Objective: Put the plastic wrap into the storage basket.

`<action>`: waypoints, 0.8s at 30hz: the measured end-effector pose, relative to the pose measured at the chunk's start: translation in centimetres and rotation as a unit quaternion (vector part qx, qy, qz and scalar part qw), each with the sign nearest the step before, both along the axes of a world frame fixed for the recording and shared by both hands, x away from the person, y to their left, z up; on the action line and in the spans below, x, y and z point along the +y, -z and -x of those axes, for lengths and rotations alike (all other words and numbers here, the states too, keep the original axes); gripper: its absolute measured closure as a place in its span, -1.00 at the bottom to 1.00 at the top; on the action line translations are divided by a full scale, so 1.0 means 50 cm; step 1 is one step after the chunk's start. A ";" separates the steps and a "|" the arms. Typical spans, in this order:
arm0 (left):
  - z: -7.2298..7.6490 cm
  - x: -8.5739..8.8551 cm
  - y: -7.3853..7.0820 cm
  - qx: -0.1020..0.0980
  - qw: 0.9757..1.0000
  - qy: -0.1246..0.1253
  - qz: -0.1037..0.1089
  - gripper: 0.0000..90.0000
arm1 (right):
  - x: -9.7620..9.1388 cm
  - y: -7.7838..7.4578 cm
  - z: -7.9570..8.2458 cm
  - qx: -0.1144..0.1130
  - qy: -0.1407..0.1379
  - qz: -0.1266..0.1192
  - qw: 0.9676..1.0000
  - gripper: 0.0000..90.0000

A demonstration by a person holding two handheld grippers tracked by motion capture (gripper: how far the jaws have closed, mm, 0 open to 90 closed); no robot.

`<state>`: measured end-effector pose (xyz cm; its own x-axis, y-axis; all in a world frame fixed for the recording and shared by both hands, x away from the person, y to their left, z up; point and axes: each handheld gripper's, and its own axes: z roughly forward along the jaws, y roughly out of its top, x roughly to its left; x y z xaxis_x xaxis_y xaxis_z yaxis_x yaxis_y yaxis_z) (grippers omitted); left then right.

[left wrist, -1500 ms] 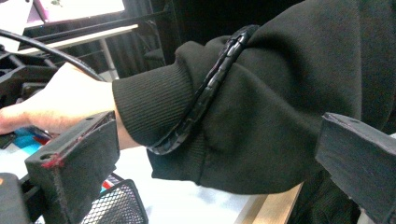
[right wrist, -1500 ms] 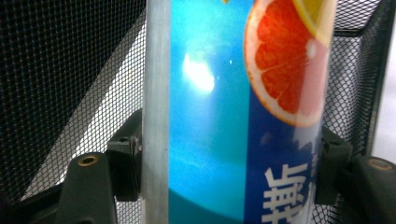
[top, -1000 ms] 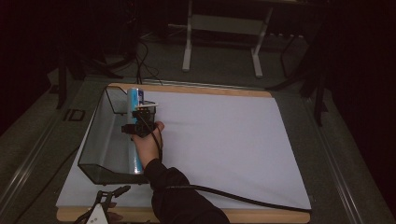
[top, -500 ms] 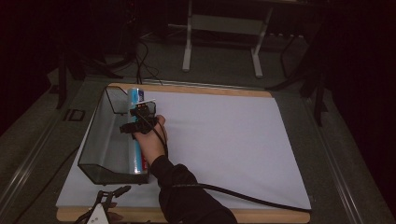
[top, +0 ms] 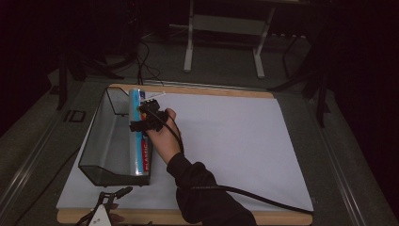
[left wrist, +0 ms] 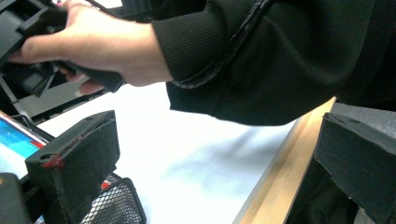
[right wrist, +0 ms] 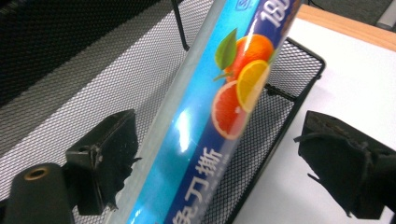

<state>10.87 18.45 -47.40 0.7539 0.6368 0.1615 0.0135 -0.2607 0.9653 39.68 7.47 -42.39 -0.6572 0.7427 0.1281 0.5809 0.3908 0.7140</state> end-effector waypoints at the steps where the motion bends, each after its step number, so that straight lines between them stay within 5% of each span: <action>1: 0.000 0.000 0.000 0.001 1.000 0.000 0.000 -0.98 | -0.006 -0.004 0.001 -0.003 -0.003 0.001 1.000 -0.74; 12: -0.001 -0.001 0.001 0.001 1.000 -0.001 -0.002 -0.98 | -0.082 -0.036 0.026 -0.025 -0.014 -0.016 0.999 -0.74; 24: -0.003 -0.004 0.002 0.002 1.000 -0.002 -0.005 -0.98 | -0.170 -0.022 0.064 -0.037 -0.027 -0.018 0.999 -0.74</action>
<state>11.02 18.26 -47.50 0.7522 0.6379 0.1653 0.0184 -0.2711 0.9624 36.50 -1.05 -41.30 -0.7053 0.7013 0.1039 0.5041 0.3931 0.7690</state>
